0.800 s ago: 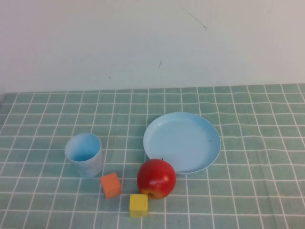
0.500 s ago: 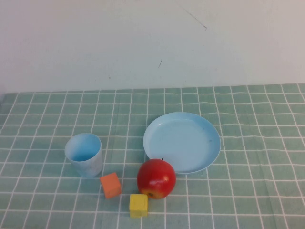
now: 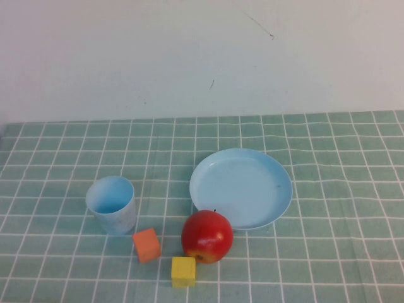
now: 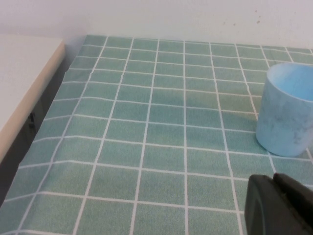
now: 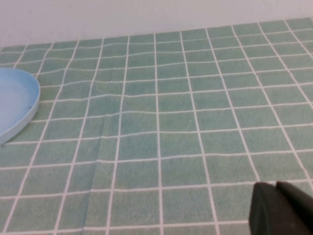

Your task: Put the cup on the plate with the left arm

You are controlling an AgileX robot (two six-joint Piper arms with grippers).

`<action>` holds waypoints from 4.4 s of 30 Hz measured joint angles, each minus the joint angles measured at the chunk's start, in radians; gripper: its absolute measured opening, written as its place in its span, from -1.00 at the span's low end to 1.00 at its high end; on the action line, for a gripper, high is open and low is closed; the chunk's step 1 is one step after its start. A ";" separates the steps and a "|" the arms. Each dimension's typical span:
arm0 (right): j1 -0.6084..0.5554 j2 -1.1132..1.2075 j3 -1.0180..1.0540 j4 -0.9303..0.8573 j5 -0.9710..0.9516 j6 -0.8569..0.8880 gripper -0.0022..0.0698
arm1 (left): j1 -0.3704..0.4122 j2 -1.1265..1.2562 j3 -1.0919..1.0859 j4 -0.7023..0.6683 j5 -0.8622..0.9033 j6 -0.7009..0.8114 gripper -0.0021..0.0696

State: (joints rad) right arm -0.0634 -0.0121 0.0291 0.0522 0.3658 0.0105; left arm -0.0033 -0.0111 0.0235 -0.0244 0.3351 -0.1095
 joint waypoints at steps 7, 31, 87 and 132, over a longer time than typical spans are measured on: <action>0.000 0.000 0.000 0.000 0.000 0.000 -0.95 | 0.000 0.000 0.001 0.000 -0.096 0.000 -0.95; 0.000 0.000 0.000 0.000 0.000 0.000 -0.95 | 0.000 0.000 0.001 0.000 -0.695 0.000 -0.95; 0.000 0.000 0.000 0.000 0.001 0.000 -0.95 | 0.000 0.628 -0.650 -0.049 0.106 0.054 -0.95; 0.000 0.000 0.000 0.000 0.001 0.000 -0.95 | -0.149 1.748 -1.157 -0.100 0.330 0.205 -0.20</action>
State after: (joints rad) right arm -0.0634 -0.0121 0.0291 0.0522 0.3665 0.0105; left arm -0.1525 1.7366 -1.1334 -0.1244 0.6649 0.0951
